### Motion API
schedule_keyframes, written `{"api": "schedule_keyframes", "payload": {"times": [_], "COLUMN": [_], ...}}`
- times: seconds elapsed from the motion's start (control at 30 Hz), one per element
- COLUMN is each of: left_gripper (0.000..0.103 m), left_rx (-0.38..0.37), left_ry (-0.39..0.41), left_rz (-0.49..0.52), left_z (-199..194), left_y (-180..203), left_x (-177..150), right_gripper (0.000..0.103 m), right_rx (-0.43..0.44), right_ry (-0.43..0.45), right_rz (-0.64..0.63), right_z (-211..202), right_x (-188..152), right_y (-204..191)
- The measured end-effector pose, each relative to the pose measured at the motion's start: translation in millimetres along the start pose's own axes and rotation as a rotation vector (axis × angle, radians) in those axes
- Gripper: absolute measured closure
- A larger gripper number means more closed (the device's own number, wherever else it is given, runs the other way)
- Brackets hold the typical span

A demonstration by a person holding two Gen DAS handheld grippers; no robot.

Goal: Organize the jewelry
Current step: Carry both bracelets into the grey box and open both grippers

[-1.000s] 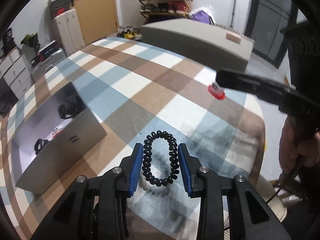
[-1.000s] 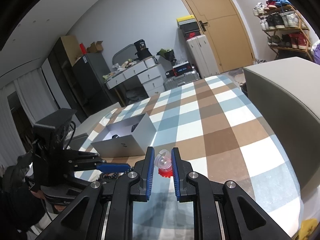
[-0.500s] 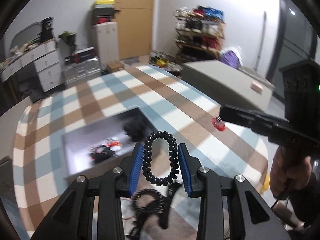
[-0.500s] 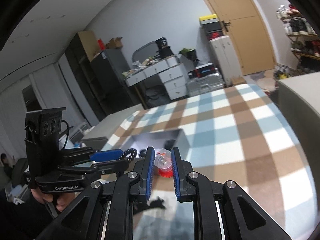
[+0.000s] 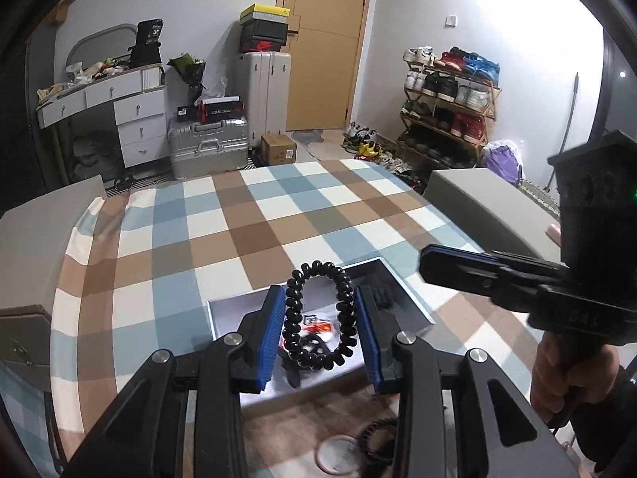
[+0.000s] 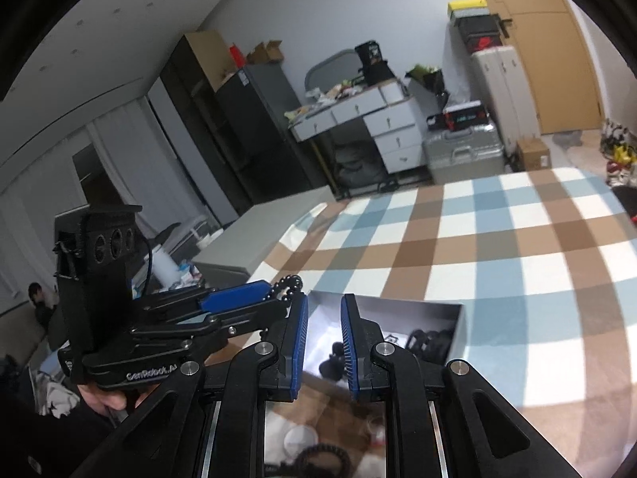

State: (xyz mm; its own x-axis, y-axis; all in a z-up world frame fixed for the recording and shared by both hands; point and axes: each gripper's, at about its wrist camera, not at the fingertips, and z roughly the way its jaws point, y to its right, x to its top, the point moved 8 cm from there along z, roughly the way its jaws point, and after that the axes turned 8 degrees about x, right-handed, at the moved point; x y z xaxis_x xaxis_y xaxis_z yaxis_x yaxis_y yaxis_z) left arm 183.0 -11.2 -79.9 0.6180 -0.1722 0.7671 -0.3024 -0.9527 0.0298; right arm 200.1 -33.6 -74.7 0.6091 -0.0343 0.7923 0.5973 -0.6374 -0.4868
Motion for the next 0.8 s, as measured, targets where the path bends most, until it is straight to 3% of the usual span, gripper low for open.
{"api": "schedule_keyframes", "payload": {"times": [0.13, 0.3, 0.4, 0.73, 0.8], "left_gripper": [0.073, 0.073, 0.073, 0.073, 0.073], "left_rx": [-0.025, -0.042, -0.03, -0.001, -0.003], "left_ry": [-0.024, -0.034, -0.022, -0.01, -0.015], "left_rz": [-0.04, -0.079, -0.089, -0.13, -0.13], "left_z": [13, 14, 5, -11, -10], "left_y": [-10, -19, -23, -36, -37], "left_x": [-3, -9, -14, -23, -23], "right_gripper": [0.086, 0.085, 0.065, 0.065, 0.069], "right_rx": [-0.01, -0.001, -0.01, -0.14, -0.159], "right_ry": [-0.019, -0.046, -0.103, -0.322, -0.325], "right_rz": [0.011, 0.038, 0.027, -0.017, -0.029], "right_z": [10, 0, 0, 40, 42], "right_x": [-7, -43, -69, -115, -114], "right_y": [10, 18, 15, 24, 24]}}
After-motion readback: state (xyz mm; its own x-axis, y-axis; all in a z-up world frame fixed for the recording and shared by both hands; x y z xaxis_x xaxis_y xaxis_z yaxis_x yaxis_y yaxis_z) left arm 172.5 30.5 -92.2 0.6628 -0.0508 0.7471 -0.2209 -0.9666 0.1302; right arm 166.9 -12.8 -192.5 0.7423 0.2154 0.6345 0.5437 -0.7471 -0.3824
